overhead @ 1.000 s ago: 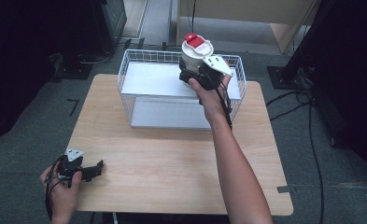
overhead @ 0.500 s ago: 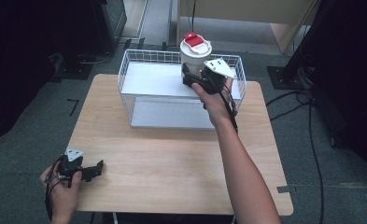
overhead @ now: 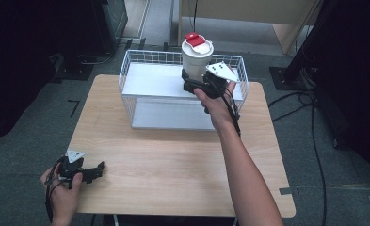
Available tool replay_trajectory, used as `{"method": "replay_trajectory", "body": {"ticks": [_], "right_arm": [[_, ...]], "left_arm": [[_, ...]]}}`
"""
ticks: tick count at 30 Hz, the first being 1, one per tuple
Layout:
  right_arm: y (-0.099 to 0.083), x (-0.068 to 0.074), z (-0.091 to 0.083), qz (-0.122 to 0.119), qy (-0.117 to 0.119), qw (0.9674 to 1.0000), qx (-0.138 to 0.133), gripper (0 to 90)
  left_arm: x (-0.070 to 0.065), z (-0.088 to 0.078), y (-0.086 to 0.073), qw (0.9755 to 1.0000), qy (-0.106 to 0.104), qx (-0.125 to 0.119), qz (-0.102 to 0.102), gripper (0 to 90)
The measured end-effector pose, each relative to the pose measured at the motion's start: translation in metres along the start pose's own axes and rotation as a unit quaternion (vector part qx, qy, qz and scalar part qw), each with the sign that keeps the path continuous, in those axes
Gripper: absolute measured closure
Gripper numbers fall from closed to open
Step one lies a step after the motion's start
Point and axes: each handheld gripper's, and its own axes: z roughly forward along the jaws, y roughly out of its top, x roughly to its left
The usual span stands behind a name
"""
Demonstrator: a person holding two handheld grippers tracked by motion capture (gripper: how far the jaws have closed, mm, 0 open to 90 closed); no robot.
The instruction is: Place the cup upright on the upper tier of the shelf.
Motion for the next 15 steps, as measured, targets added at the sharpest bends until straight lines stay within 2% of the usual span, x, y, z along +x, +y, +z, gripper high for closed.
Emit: {"method": "replay_trajectory", "body": {"ticks": [8,12,14,15], "right_arm": [[-0.008,0.001,-0.018,-0.004,0.001,1.0000,-0.006,0.0],[-0.014,-0.005,-0.032,-0.006,0.000,1.0000,-0.008,0.0],[-0.020,-0.011,-0.043,-0.017,-0.009,0.9998,-0.011,0.0],[-0.022,-0.014,-0.048,-0.015,-0.011,0.9998,-0.011,0.0]], "left_arm": [[0.000,0.000,0.000,1.0000,0.000,0.000,0.001,0.0],[0.000,0.000,0.000,1.0000,0.000,-0.001,0.000,0.0],[0.000,0.000,0.000,1.0000,0.000,0.000,0.000,0.0],[0.000,0.000,0.000,1.0000,0.000,0.001,0.001,0.0]]}}
